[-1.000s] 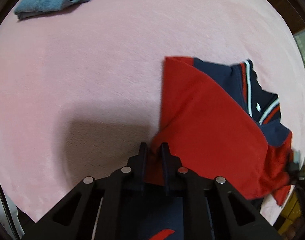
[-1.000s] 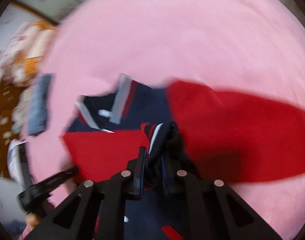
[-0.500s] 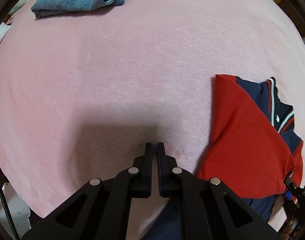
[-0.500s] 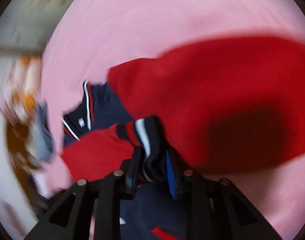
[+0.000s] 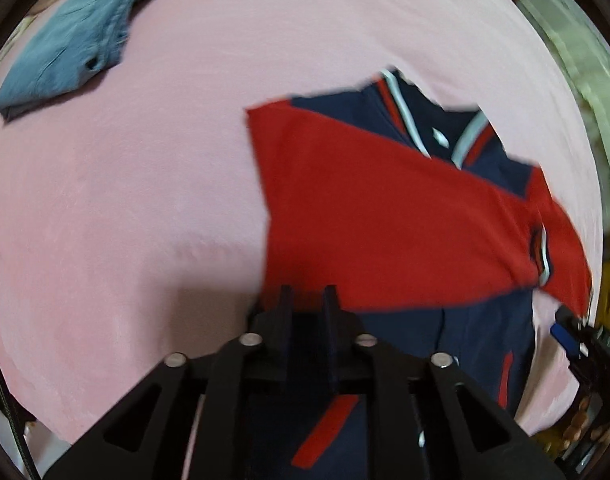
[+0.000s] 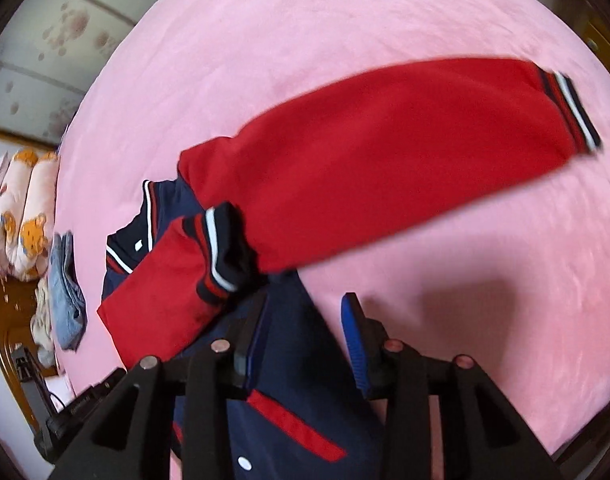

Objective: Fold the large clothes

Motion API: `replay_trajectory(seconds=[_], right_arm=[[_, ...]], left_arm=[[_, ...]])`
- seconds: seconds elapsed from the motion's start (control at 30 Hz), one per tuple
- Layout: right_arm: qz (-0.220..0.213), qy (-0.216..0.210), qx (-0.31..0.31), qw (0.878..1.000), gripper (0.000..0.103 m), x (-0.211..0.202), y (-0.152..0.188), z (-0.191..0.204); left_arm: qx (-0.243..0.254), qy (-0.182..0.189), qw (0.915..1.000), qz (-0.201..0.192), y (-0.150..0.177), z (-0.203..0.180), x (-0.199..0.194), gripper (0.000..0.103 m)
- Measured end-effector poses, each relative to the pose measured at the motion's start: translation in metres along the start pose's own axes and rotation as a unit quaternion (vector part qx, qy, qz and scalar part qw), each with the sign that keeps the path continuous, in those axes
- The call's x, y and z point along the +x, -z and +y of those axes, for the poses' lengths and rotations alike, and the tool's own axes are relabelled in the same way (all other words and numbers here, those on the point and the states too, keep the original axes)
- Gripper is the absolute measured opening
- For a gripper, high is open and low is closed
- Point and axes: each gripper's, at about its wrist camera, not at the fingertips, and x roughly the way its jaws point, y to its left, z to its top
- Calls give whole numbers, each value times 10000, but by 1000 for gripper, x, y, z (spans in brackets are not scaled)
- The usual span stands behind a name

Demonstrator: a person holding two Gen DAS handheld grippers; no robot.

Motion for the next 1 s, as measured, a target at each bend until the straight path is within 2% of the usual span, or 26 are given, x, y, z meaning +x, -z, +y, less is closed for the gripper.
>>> replay_trajectory(seconds=[0.1,0.2,0.27,0.33,0.43,0.53,0.57,0.7,0.83,1.0], right_arm=[[-236,0,497,9985,36,-13,21,-16],[-577,39,958,9937,36,-25,42,-26],[-758,51,1124,9907,36,-33,57,-31],[-838,156,1196,9892,36,-40,68,-35],[-880,315,1216,9882,36,-52,80,-44],[-953,436,1239,9867,36,-60,84,-57],[-970,441,1270,9862,36,-61,82,-64],[-1009,135,1528,9830,36,-60,62,-100],[-974,-151,1791,9789,36,-65,29,-137],[-1069,-463,1672,9790,36,-70,-22,-173]], left_arm=[[272,63,9995,179,10,-8,-7,18],[367,-102,9990,224,30,-9,-15,27],[379,-156,9989,224,43,-9,-22,32],[430,-229,9986,194,54,-8,-29,33],[630,-344,9974,110,42,-25,-37,34],[814,-418,9958,45,60,-60,-40,50],[824,-409,9958,12,61,-76,-37,52],[701,-473,9964,0,77,-101,-52,53],[316,-495,9983,-20,94,-139,-50,66],[-203,-518,9984,105,113,-169,-41,66]])
